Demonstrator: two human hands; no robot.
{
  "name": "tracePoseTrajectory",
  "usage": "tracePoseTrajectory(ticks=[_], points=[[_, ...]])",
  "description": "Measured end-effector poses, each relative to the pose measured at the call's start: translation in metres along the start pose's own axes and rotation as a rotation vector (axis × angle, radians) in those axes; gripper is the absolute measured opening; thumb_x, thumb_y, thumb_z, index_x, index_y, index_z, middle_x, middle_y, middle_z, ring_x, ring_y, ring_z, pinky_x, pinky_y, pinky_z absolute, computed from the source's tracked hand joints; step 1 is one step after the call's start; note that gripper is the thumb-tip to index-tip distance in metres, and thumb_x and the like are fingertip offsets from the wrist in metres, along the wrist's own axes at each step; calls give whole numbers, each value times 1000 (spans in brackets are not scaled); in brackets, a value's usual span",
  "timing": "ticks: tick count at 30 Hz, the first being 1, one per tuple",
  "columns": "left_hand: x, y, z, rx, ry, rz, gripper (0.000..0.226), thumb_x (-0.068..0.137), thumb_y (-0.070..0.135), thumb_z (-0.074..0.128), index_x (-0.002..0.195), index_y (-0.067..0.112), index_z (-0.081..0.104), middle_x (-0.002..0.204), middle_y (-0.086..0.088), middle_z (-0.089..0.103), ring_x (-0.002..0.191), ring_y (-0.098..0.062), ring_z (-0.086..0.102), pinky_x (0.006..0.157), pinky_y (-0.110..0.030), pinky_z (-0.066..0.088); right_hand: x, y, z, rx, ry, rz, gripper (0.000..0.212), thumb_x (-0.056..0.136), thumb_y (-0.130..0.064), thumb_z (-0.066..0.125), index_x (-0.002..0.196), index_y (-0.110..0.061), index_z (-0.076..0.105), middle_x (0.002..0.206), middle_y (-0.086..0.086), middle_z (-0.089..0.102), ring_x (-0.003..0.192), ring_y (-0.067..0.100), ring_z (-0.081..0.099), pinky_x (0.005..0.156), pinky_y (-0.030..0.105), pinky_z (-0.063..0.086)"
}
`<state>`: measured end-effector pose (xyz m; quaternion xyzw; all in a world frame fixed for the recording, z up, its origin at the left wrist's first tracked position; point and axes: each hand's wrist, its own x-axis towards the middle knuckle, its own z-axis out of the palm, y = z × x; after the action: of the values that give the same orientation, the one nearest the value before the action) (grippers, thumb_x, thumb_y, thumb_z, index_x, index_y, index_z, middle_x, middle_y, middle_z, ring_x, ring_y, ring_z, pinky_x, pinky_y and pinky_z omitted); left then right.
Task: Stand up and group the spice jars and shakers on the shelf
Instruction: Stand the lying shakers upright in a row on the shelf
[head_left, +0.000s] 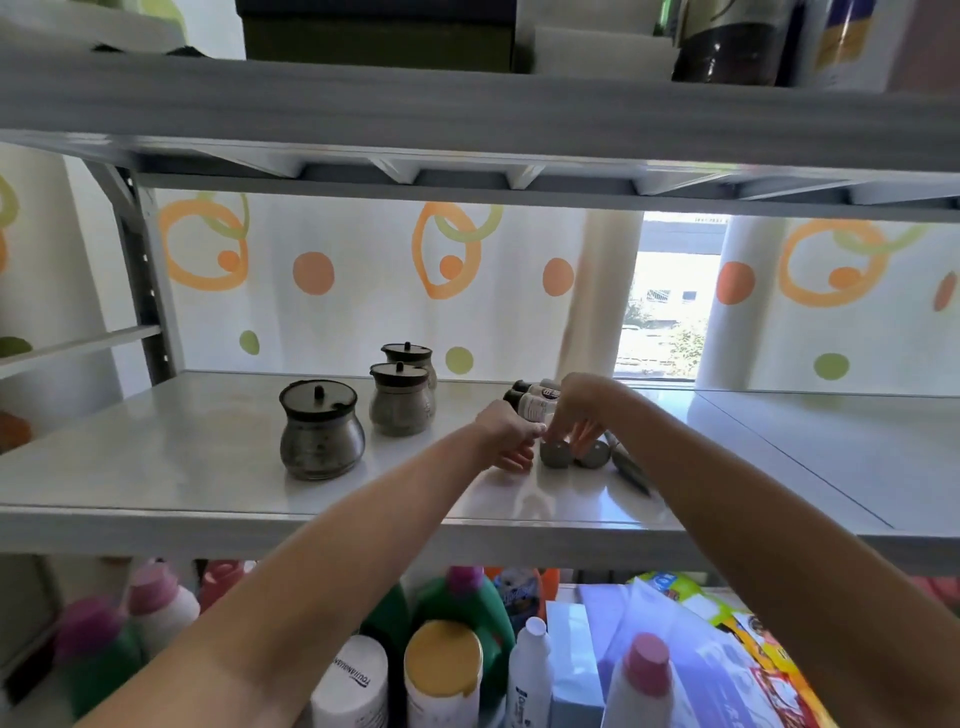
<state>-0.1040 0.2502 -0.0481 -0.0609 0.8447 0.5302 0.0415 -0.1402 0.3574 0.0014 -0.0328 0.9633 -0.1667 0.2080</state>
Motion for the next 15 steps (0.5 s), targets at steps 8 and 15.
tracePoseTrajectory(ticks=[8,15], points=[[5,-7,1,-211,32,-102,32,93,31,56,72,8,54,68,-7,57,41,-10,58,33,-14,43,-6,2,17,144,89,-123,29,89,-10,60,112,7,57,80,13,63,62,20,69,44,19,50],[10,-18,-14,-246,10,-126,30,86,27,65,65,10,55,45,0,52,28,-4,47,28,-11,32,15,3,35,359,154,-115,23,83,-14,67,72,-2,51,83,19,64,59,21,60,65,29,55]])
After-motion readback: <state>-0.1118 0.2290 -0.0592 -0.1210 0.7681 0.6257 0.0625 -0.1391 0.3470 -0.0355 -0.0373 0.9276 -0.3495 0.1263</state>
